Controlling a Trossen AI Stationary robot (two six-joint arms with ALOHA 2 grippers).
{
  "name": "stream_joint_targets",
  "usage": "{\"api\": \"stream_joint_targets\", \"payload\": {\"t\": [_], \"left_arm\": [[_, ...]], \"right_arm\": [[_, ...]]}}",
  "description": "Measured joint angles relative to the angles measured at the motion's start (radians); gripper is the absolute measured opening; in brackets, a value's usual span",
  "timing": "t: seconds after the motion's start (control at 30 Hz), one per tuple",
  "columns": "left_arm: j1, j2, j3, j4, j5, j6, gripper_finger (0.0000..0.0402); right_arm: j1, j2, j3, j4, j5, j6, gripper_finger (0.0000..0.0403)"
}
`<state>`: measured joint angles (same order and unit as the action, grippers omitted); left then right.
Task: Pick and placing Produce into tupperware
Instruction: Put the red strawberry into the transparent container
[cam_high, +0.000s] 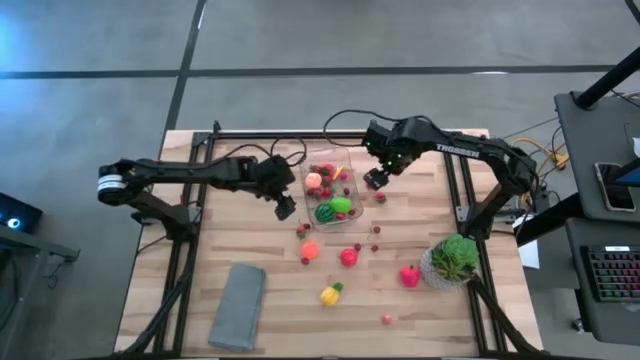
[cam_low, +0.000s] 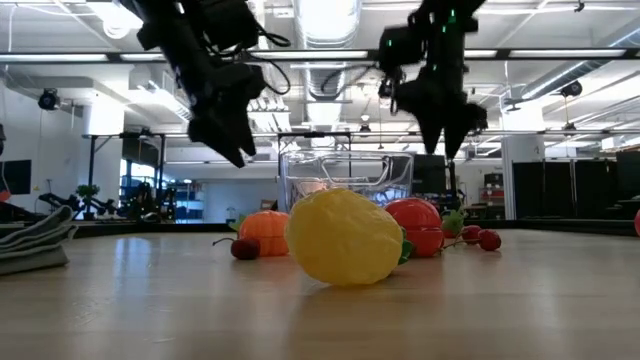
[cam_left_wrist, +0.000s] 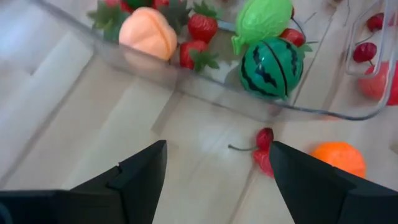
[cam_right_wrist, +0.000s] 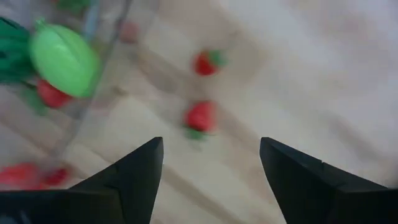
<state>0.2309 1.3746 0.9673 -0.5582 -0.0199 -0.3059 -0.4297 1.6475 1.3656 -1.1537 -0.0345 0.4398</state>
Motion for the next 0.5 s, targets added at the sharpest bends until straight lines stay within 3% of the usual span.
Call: {"api": "stream_joint_targets", "payload": {"t": [0.1,0.5], "left_arm": [[-0.001,-0.033,-0.043,0.023,0.0,-0.039,0.0267],[-0.001,-0.07,-0.087,0.025,0.025,-0.055,0.0267]], "right_arm": [[-0.009,0.014,-0.073,0.106,-0.095,0.082,0.0249],[-0.033,0.024,-0.215,0.309,-0.017,0.239,0.0232]]}}
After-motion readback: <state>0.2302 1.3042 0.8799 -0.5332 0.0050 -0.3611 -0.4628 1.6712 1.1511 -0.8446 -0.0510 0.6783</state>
